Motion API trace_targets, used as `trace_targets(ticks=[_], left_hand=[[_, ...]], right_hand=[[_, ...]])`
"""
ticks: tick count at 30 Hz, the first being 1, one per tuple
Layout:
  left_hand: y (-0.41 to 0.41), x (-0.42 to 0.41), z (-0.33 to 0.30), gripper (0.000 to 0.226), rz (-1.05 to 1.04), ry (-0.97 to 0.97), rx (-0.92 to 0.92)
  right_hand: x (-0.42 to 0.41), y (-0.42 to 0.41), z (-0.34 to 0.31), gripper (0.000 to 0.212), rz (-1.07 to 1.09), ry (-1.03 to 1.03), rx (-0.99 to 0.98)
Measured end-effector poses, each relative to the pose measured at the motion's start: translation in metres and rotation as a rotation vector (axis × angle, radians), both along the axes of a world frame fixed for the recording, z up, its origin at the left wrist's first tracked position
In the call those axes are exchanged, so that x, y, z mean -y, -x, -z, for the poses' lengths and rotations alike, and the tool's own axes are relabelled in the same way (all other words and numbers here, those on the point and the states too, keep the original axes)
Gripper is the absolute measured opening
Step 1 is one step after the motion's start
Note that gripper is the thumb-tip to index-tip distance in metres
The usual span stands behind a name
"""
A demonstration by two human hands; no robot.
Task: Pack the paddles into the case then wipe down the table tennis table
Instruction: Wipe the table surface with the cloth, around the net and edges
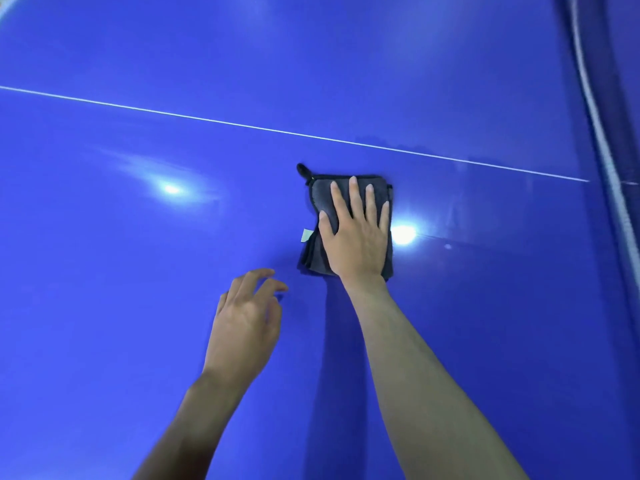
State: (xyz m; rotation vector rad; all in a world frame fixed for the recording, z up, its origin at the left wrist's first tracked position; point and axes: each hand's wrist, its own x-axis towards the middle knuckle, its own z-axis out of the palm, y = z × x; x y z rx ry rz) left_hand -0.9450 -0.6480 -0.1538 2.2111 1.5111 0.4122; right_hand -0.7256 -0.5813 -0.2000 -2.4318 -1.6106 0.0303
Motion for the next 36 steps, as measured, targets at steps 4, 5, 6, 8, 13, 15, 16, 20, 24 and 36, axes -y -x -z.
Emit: trace_targets(ticks=[4, 5, 6, 8, 13, 15, 16, 20, 24, 36], left_hand=[[-0.061, 0.023, 0.005, 0.026, 0.077, -0.014, 0.015], [-0.076, 0.028, 0.005, 0.027, 0.087, -0.013, 0.019], [-0.09, 0.033, 0.006, 0.028, 0.093, -0.011, 0.022], [-0.118, 0.042, 0.006, 0.028, 0.102, -0.012, 0.022], [-0.177, 0.057, 0.007, 0.026, 0.147, -0.025, -0.005], [-0.194, 0.06, 0.009, 0.027, 0.172, -0.034, -0.021], [-0.201, 0.062, 0.009, 0.028, 0.178, -0.04, -0.028], [-0.221, 0.065, 0.009, 0.029, 0.177, -0.054, -0.019], [-0.235, 0.069, 0.011, 0.026, 0.077, -0.046, 0.018], [-0.204, 0.042, 0.016, 0.024, 0.065, -0.098, 0.057]], right_hand=[[0.046, -0.076, -0.002, 0.062, 0.048, 0.011, 0.009], [0.059, -0.096, -0.003, 0.062, 0.061, 0.021, 0.012], [0.072, -0.116, -0.003, 0.062, 0.073, 0.029, 0.015], [0.099, -0.156, -0.004, 0.063, 0.102, 0.038, 0.021], [0.158, -0.245, -0.008, 0.064, 0.165, 0.056, 0.001], [0.18, -0.275, -0.01, 0.065, 0.195, 0.069, -0.014], [0.192, -0.289, -0.01, 0.065, 0.21, 0.073, -0.021], [0.223, -0.335, -0.01, 0.06, 0.22, 0.031, -0.162], [0.211, -0.357, -0.011, 0.061, 0.199, -0.017, -0.314], [0.102, -0.347, -0.014, 0.067, 0.344, 0.2, -0.047]])
